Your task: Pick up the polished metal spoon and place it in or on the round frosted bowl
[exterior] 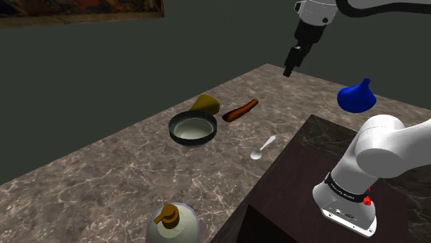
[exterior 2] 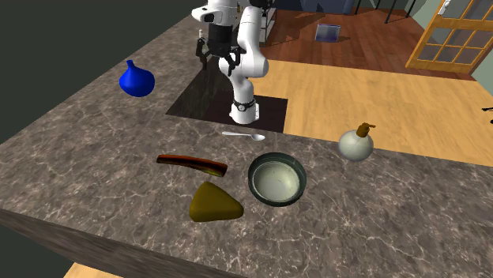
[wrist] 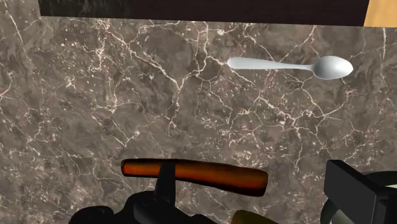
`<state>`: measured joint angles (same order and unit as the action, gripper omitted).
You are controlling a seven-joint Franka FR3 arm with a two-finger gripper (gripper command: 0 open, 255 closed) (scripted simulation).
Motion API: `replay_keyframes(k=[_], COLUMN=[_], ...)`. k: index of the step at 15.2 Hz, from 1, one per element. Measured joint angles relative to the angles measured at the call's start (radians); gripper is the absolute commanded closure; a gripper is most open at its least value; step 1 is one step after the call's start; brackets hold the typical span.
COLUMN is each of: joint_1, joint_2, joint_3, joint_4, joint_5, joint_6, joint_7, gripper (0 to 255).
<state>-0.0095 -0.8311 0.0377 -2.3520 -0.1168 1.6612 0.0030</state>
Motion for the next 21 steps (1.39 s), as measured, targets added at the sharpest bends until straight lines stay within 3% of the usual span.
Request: replay_keyframes(k=[3,8,15,21], joint_1=[0.005,0.032,0.084,0.127], joint_2=[-0.009,-0.047,-0.023,0.071], joint_3=[0.01,0.061,0.152,0.236], joint_4=[-0.039,-0.193,-0.379,-0.489], joint_5=[0.011,0.061,0.145,0.215], joint_6=[0.029,0.141,0.35,0.558], joint_7=[0.018,0.095,0.214,0.309], gripper=[0,0,0,0])
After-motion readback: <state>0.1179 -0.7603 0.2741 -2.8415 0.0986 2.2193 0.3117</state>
